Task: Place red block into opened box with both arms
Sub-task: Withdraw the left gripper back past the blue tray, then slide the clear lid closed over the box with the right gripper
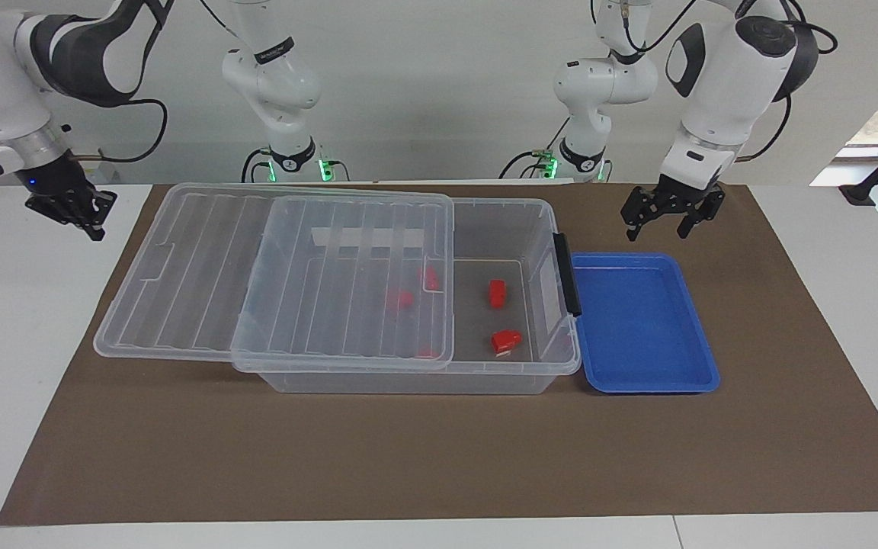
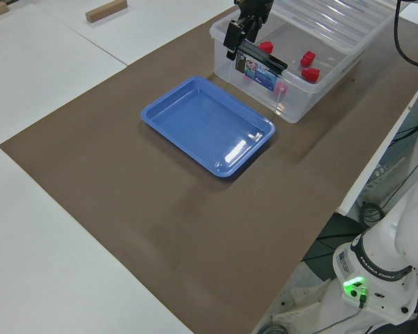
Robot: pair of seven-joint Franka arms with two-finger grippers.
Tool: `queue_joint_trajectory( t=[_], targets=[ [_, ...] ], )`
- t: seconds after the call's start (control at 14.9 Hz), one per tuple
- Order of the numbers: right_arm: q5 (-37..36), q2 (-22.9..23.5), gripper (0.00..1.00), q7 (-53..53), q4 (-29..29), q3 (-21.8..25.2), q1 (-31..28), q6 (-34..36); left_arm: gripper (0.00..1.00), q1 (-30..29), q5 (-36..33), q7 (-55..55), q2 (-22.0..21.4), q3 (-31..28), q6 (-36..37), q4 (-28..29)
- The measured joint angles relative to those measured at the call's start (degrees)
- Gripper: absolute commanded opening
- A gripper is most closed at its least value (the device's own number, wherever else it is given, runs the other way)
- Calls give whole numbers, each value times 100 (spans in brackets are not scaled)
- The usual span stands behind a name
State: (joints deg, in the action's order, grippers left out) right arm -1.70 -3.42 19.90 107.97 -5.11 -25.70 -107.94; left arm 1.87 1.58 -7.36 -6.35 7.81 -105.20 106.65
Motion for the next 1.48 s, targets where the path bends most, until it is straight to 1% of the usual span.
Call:
queue_joint_trajectory(
  t=[0.2, 0.34, 0.47, 0.81, 1.48],
  targets=[
    [0, 294, 0, 0, 69, 3, -96, -188, 100, -156, 0, 310, 227, -1, 494, -644],
    [0, 398, 0, 0, 152, -5, -93, -323, 100, -192, 0, 419, 328, -2, 781, -942],
    [0, 404, 0, 0, 322, -21, -87, -488, 100, -194, 0, 463, 406, 5, 1010, -1123],
    [0, 385, 0, -223, 461, -43, 79, -535, 100, -194, 0, 507, 449, 29, 1253, -1145],
    [6, 334, 0, -1648, 609, -64, 1045, -535, 100, -194, 0, 508, 438, 44, 1336, -1144]
  ],
)
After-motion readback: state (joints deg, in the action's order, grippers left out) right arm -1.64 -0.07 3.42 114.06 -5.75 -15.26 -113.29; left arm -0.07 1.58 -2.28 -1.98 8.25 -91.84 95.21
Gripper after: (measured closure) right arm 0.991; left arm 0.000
